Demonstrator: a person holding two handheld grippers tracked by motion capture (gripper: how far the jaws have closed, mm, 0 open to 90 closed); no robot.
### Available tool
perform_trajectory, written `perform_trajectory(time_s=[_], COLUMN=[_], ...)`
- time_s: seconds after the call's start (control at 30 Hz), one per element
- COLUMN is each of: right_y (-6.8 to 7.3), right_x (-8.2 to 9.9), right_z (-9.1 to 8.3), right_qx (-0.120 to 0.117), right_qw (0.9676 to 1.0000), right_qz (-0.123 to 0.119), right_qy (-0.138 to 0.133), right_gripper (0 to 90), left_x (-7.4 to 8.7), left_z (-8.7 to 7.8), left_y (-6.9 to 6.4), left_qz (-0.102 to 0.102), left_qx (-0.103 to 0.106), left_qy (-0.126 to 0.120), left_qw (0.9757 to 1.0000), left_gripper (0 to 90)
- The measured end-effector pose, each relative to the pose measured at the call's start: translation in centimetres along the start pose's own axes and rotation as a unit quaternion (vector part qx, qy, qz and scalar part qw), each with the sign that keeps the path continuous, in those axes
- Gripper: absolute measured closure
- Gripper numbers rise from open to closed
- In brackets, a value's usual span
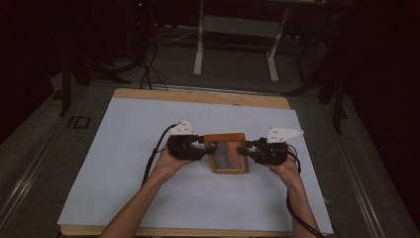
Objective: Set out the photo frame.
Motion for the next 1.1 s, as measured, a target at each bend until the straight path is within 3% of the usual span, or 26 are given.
perform_trajectory(time_s=[0.17,0.23,0.33,0.47,0.67,0.93,1.1], right_y=[0.0,-0.1,-0.1,0.0,0.7,1.7,2.0], right_x=[0.5,0.7,1.0,1.4,1.5,0.5,0.4], right_z=[-0.2,-0.3,-0.5,0.0,2.2,5.3,6.5], right_qx=[0.011,0.015,0.023,0.013,-0.003,-0.006,-0.011], right_qw=[0.9998,0.9997,0.9994,0.9987,0.9966,0.9957,0.9942], right_qz=[0.015,0.017,0.024,0.050,0.082,0.092,0.107], right_qy=[-0.007,-0.006,-0.003,0.000,-0.001,0.004,0.006], right_gripper=[68.0,67.4,65.6,65.8,65.4,63.6,63.2], left_x=[1.6,1.5,1.3,1.3,2.0,2.7,3.0], left_z=[1.4,1.4,1.3,0.4,-1.8,-4.5,-5.2], left_y=[0.2,0.3,0.1,0.3,0.4,0.8,0.9], left_qz=[-0.007,-0.015,-0.011,-0.025,-0.036,-0.049,-0.060], left_qx=[-0.005,0.005,0.009,0.010,-0.018,-0.059,-0.065], left_qy=[0.016,0.009,0.018,0.016,0.002,-0.006,-0.009], left_qw=[0.9998,0.9998,0.9997,0.9995,0.9992,0.9970,0.9960], left_gripper=[58.2,60.0,62.5,62.9,62.6,61.7,61.6])
Point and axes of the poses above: each handheld gripper's, and its own axes: z roughly forward along the jaws, x roughly out of its underside, y roughly to its left, the point moved 3 cm from there along z, roughly forward along the jaws, and after that the axes turned 12 degrees about x, right-handed, at the moved point
